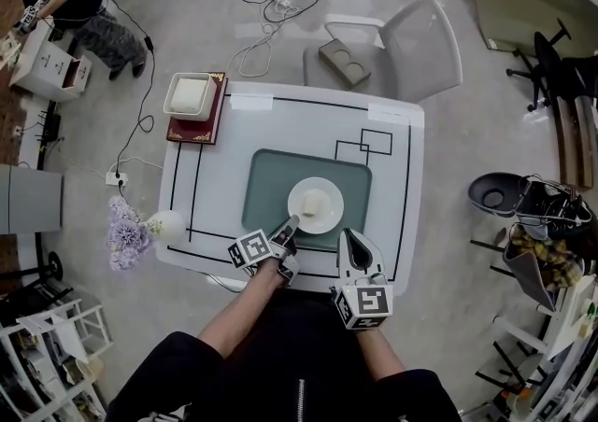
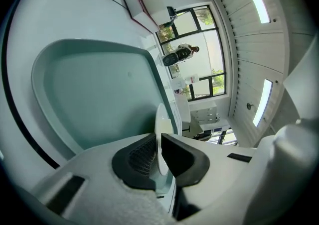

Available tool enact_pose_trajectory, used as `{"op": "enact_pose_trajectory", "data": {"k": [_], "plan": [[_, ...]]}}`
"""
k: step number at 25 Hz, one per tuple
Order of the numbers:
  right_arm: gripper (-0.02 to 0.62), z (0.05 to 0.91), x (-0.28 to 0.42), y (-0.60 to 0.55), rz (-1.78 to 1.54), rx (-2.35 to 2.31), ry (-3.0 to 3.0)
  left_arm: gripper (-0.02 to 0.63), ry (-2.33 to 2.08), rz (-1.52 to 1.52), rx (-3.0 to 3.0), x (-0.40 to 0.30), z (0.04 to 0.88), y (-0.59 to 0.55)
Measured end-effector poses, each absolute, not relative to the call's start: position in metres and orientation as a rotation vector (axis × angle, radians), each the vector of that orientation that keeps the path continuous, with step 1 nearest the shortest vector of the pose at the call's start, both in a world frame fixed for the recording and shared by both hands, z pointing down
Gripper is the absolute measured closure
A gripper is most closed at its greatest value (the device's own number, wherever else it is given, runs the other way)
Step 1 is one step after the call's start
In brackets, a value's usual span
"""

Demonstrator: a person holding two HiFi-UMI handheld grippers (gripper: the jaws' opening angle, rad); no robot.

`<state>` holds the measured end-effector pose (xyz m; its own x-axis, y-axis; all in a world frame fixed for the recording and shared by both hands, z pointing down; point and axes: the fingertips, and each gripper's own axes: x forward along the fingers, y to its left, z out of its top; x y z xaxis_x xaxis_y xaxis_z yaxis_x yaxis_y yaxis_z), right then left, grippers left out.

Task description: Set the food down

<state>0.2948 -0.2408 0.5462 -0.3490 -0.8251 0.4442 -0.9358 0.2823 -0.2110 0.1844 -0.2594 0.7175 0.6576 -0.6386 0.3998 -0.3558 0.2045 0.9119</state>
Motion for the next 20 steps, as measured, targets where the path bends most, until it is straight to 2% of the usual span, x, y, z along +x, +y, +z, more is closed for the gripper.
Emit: {"op": "enact_pose_trajectory", "data": {"k": [3,5,11,16,20], "plan": [[0.586,0.546,0.292,-0.245,0.647,1.612,-2.312,0.523,-0.915,-0.214,1.447,0.182,0.712,-0.262],[0.586,0.547,0.290,-0.247,0.649,1.605,-2.318,0.511,-0.940,-0.171,1.500,0.180,0.708,-0.265],[0.586,0.548,0.284,-0.250,0.662,1.581,-2.331,0.405,-1.031,0.189,1.772,0.176,0.701,-0.267],[0.586,0.549,0.279,-0.252,0.671,1.552,-2.349,0.383,-1.068,0.368,1.855,0.169,0.705,-0.265],[0.586,0.550,0.272,-0.252,0.666,1.523,-2.362,0.383,-1.096,0.389,1.865,0.160,0.707,-0.262]]}}
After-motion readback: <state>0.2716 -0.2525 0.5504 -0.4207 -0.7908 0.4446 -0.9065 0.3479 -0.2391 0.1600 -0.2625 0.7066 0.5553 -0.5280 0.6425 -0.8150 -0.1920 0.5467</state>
